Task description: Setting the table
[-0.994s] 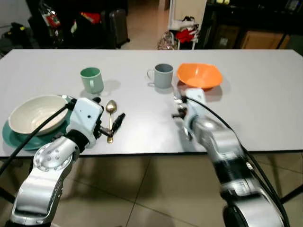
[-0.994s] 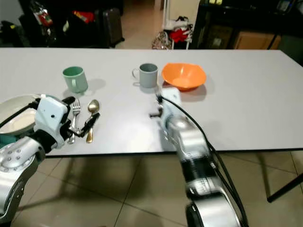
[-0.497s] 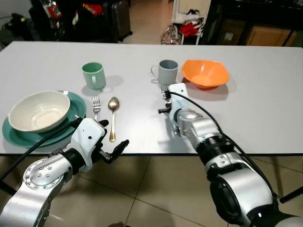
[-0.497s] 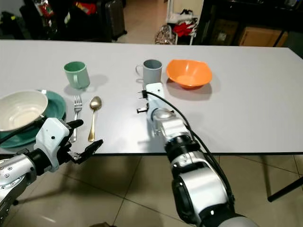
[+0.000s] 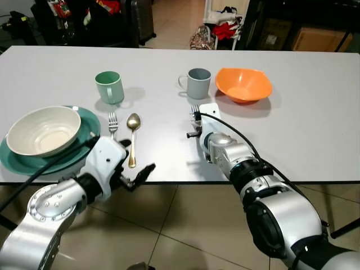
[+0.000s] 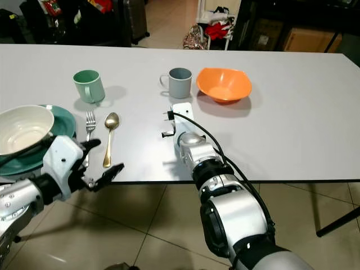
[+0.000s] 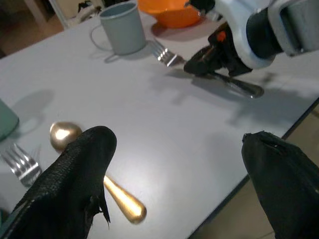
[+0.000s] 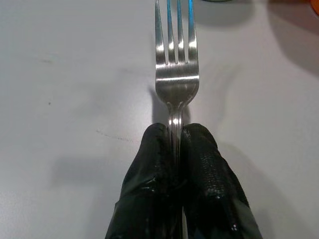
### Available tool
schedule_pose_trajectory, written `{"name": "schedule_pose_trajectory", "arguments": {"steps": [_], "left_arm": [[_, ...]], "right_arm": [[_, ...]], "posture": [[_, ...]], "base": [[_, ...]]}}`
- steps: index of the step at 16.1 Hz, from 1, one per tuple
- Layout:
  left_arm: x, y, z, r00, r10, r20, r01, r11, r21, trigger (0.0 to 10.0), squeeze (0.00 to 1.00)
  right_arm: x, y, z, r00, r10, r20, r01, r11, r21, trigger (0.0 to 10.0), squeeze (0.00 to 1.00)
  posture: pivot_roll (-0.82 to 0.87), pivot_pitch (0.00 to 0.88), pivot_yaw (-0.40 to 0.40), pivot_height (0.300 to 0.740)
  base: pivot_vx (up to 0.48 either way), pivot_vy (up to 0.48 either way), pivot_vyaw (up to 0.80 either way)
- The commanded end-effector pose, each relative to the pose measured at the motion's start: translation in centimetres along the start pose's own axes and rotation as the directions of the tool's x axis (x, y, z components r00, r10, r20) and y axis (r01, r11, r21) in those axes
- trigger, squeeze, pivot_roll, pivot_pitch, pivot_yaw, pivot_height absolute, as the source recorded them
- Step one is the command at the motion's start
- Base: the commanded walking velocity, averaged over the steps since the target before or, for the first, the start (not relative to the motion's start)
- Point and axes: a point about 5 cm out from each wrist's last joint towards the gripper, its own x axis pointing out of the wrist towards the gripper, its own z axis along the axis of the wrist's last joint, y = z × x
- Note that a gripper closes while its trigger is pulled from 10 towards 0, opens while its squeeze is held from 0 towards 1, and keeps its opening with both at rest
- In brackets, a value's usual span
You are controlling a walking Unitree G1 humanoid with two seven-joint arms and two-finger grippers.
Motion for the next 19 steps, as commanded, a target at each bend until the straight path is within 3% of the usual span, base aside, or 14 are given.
{"name": "schedule_pose_trajectory", "arguments": {"steps": [1, 8, 13, 19], "left_arm": [[0.2, -0.2, 0.1, 1.0, -0.023, -0.006, 0.023, 1.0, 0.003, 10.0, 0.0], [1.0, -0.1, 0.2, 0.999, -0.035, 0.001, 0.035, 0.999, 0.01, 10.0, 0.0], [1.0, -0.3, 0.1, 0.999, -0.04, -0.002, 0.04, 0.999, 0.014, 10.0, 0.0], [1.1, -0.5, 0.1, 0.998, -0.06, 0.001, 0.06, 0.998, 0.018, 10.0, 0.0]], "right_arm": [[0.0, -0.2, 0.5, 1.0, -0.003, 0.013, 0.003, 1.0, 0.01, 10.0, 0.0], [0.1, 0.2, 0.1, 0.999, 0.023, -0.025, -0.022, 1.0, 0.019, 10.0, 0.0], [0.0, 2.2, -0.1, 0.996, 0.08, -0.05, -0.077, 0.995, 0.061, 10.0, 0.0], [0.0, 2.0, -0.2, 0.997, 0.068, -0.048, -0.066, 0.997, 0.035, 10.0, 0.0]], "posture": [[0.02, 0.082, 0.007, 0.74], [0.0, 0.069, -0.001, 0.74], [0.0, 0.065, -0.016, 0.74], [0.0, 0.042, -0.02, 0.74]], "base": [[0.0, 0.0, 0.0], [0.0, 0.0, 0.0], [0.0, 0.0, 0.0], [0.0, 0.0, 0.0]]}}
